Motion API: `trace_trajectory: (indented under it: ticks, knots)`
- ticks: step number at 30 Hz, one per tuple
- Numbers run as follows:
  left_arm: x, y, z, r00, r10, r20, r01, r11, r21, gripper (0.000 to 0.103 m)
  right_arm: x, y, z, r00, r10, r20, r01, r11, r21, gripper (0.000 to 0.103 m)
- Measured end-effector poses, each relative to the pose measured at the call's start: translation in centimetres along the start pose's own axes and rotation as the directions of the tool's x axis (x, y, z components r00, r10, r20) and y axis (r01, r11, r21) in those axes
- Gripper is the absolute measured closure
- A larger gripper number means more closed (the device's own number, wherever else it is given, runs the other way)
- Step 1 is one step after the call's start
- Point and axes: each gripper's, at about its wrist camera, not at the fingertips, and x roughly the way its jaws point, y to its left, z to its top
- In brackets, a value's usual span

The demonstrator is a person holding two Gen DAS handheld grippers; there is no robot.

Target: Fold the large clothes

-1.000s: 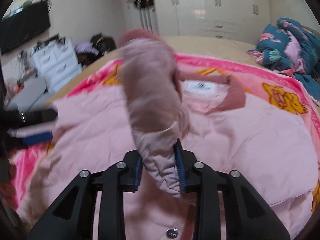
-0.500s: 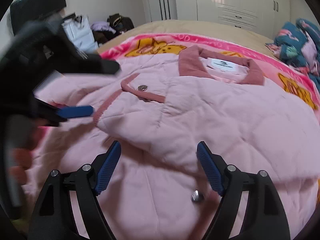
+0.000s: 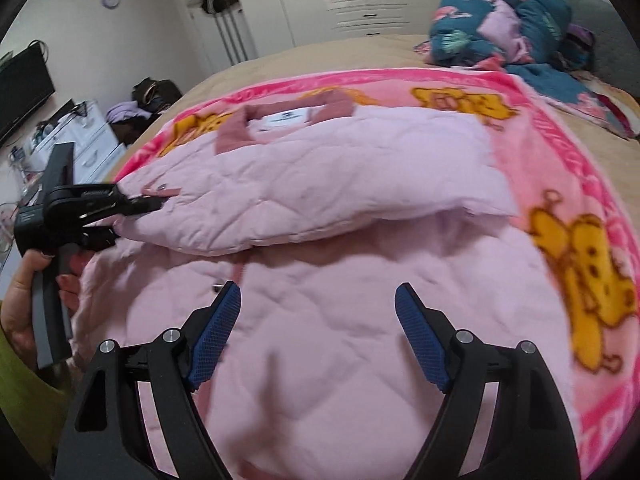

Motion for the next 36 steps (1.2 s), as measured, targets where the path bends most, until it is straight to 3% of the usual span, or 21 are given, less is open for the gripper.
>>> trace_trajectory:
  ticks: [5, 10, 15, 19, 31, 36]
  knots:
    - [-3.8, -2.2, 1.8, 0.994, -0.025, 0.102, 0.016, 0.996, 0.092, 0.096, -0.9, -1.5, 0.1, 0.999, -0.025, 0.026, 0.025, 0.999, 0.028, 0.025]
    - [-7.0, -2.7, 3.5, 0.978, -0.038, 0.206, 0.006, 0.988, 0.153, 0.096, -1.5, -2.0, 0.4, 0.998, -0.031, 0.05, 0.029, 0.999, 0.036, 0.025]
    - [-4.2, -0.6, 2.9, 0.987, 0.053, 0.151, -0.078, 0.984, 0.163, 0.096, -0.5, -2.2, 0.8, 0.998, -0.049, 0.04, 0.047, 0.998, 0.052, 0.025]
    - [-2.1, 0.8, 1.7, 0.985, 0.121, 0.125, -0.143, 0.973, 0.181, 0.096, 0.2, -2.2, 1.5, 0.997, -0.061, 0.039, 0.058, 0.997, 0.055, 0.025]
    - [-0.8, 2.1, 0.0, 0.971, 0.196, 0.136, -0.223, 0.947, 0.232, 0.092, 5.3, -2.0, 7.5, 0.988, -0.15, 0.023, 0.15, 0.989, 0.006, 0.024]
    - [-0.2, 2.8, -0.3, 0.972, 0.198, 0.125, -0.221, 0.951, 0.218, 0.089, 8.9, -3.4, 9.2, 0.983, -0.179, -0.045, 0.179, 0.984, 0.0, 0.023]
